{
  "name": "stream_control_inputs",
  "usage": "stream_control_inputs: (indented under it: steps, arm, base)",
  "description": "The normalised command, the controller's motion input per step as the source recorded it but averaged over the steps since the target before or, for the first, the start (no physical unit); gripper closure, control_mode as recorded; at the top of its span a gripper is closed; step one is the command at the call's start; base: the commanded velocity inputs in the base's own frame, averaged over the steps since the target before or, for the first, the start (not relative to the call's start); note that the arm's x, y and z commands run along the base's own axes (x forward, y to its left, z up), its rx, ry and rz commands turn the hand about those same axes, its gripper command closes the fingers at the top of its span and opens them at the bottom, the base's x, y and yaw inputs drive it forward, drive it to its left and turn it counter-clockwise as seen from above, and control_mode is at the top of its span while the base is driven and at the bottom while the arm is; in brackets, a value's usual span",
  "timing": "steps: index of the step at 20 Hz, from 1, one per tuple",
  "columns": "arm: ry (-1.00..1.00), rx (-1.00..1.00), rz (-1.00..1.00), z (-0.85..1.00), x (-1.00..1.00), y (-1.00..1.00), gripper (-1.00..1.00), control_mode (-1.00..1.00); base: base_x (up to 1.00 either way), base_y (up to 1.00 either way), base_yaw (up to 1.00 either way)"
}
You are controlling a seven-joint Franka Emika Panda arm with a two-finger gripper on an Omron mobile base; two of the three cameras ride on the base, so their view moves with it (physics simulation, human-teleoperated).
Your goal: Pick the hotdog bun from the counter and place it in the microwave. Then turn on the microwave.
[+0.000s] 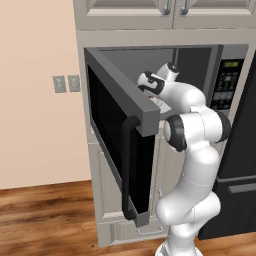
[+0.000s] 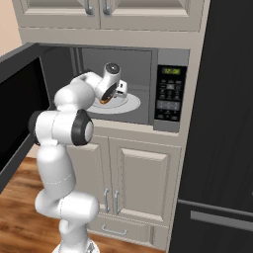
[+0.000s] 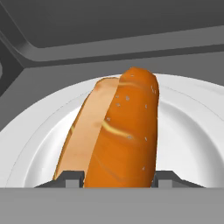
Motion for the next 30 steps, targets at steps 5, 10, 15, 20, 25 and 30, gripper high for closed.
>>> stream_control_inputs:
  steps: [5,10,15,20,25,30]
  arm:
    - [0.03,0.0,0.0,-0.06,0.1,0.0,1.0,-1.0]
    - [0.04,0.0,0.0,-0.09,0.05,0.0,1.0,-1.0]
    - [0.02,0.0,0.0,-0.08,0.01,0.0,1.0,-1.0]
    - [0.02,0.0,0.0,-0.08,0.0,0.0,-1.0,-1.0]
    - [0.0,0.0,0.0,-0.05,0.0,0.0,-1.0,-1.0]
    - [0.0,0.0,0.0,0.0,0.0,0.0,-1.0,-1.0]
  base:
    - [0.0,0.0,0.0]
    - [0.0,0.0,0.0]
    - [0.0,0.0,0.0]
    - [0.0,0.0,0.0]
    - [0.0,0.0,0.0]
    - [0.0,0.0,0.0]
